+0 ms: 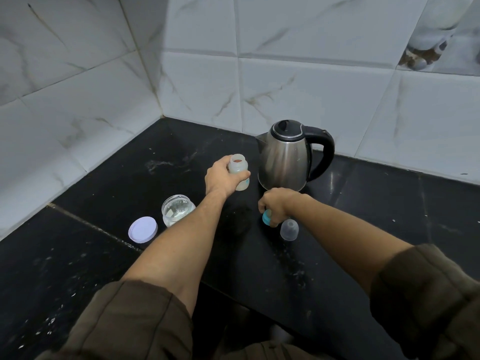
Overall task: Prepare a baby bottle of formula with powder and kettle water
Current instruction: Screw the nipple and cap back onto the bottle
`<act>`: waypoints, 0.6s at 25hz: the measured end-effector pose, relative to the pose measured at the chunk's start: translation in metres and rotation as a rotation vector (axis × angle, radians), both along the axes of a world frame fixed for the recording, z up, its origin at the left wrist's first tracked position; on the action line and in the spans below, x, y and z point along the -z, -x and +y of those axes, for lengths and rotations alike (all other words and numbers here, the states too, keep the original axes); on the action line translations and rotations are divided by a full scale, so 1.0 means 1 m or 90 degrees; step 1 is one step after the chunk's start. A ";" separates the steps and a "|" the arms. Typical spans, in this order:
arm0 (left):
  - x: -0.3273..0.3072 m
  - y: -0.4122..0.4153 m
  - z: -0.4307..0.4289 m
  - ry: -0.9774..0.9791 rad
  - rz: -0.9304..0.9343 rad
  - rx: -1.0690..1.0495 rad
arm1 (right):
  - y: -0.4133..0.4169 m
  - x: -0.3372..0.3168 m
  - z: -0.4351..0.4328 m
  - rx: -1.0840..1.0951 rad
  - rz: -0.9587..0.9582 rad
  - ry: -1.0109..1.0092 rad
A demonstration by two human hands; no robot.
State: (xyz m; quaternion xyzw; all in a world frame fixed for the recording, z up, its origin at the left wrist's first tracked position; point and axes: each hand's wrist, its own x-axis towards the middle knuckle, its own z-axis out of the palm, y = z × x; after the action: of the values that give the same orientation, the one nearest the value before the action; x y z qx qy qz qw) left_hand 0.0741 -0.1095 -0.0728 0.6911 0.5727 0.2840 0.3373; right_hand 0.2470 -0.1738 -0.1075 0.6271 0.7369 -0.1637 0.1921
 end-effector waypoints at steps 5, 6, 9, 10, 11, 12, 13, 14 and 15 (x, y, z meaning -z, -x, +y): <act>0.001 0.009 0.005 0.000 -0.013 -0.021 | 0.000 -0.018 0.009 0.014 0.038 -0.008; 0.001 0.010 0.005 -0.001 -0.017 -0.026 | -0.002 -0.032 0.013 0.026 0.062 -0.050; -0.001 0.009 0.004 0.004 -0.032 -0.033 | -0.003 -0.081 0.030 0.054 0.127 -0.221; -0.001 0.008 0.004 0.006 -0.034 -0.031 | -0.002 -0.095 0.034 0.061 0.149 -0.266; -0.003 0.006 0.004 0.008 -0.035 -0.028 | -0.001 -0.107 0.039 0.071 0.170 -0.298; -0.004 0.005 0.003 0.008 -0.037 -0.024 | 0.002 -0.118 0.042 0.081 0.191 -0.314; -0.006 0.003 0.003 0.007 -0.039 -0.019 | 0.004 -0.126 0.046 0.092 0.211 -0.316; -0.008 0.002 0.003 0.007 -0.039 -0.011 | 0.006 -0.132 0.048 0.101 0.232 -0.312; -0.010 0.000 0.004 0.008 -0.036 -0.003 | 0.008 -0.136 0.050 0.112 0.253 -0.304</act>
State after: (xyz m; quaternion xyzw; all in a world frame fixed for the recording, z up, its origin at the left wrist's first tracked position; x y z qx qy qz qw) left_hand 0.0736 -0.1059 -0.0626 0.6793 0.5666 0.3004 0.3568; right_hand 0.2390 -0.1239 0.0286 0.6714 0.7206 -0.1213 -0.1234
